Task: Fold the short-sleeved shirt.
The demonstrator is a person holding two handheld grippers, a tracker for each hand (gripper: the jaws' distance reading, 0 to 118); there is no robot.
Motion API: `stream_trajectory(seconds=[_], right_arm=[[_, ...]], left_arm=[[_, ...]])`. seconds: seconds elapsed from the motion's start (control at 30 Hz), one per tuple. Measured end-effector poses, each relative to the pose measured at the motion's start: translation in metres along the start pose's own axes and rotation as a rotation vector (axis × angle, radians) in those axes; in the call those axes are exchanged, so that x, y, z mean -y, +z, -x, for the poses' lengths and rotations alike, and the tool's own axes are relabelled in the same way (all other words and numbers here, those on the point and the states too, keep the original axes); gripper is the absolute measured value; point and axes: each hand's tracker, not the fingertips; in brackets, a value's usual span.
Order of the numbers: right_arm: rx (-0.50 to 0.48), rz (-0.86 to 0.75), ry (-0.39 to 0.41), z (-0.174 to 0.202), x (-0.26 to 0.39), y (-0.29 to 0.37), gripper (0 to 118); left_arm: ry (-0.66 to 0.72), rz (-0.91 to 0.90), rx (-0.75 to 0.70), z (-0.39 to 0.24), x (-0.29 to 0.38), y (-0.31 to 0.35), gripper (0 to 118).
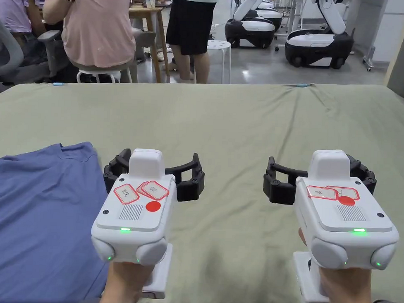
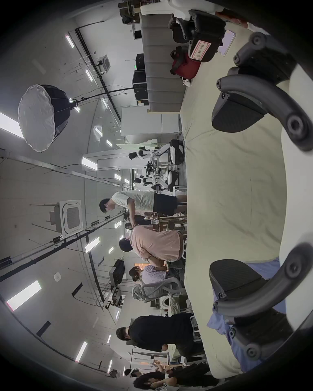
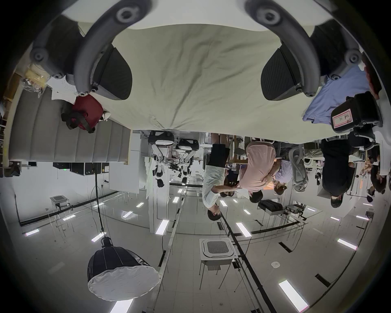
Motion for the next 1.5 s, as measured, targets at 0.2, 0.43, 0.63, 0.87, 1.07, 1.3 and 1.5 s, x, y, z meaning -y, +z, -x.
stream_trajectory(seconds=[0.2,0.43,0.63,0.87,1.07,1.3,1.5], right_arm=[[-0.003,0.001,0.002,0.000,0.000,0.000,118],[0.006,0.002,0.010,-0.001,-0.001,-0.001,118],[0.025,-0.008,-0.047,-0.007,-0.001,-0.001,118],[0.050,-0.003,-0.040,-0.012,0.001,-0.002,118],[0.050,0.012,-0.024,-0.010,0.002,-0.004,118],[0.073,0.010,-0.017,-0.006,0.005,-0.009,118],[0.065,0.021,-0.007,-0.005,0.007,-0.010,118]], left_arm=[[-0.005,0.001,-0.002,0.001,-0.001,0.001,118],[-0.010,-0.002,-0.016,0.001,-0.003,0.001,118],[-0.016,-0.002,-0.012,-0.002,-0.002,0.000,118],[-0.016,0.000,-0.009,-0.004,-0.002,-0.001,118],[-0.019,0.005,-0.012,-0.006,-0.001,-0.003,118],[-0.022,0.007,-0.015,-0.006,-0.001,-0.005,118],[-0.025,0.009,-0.013,-0.006,0.000,-0.005,118]])
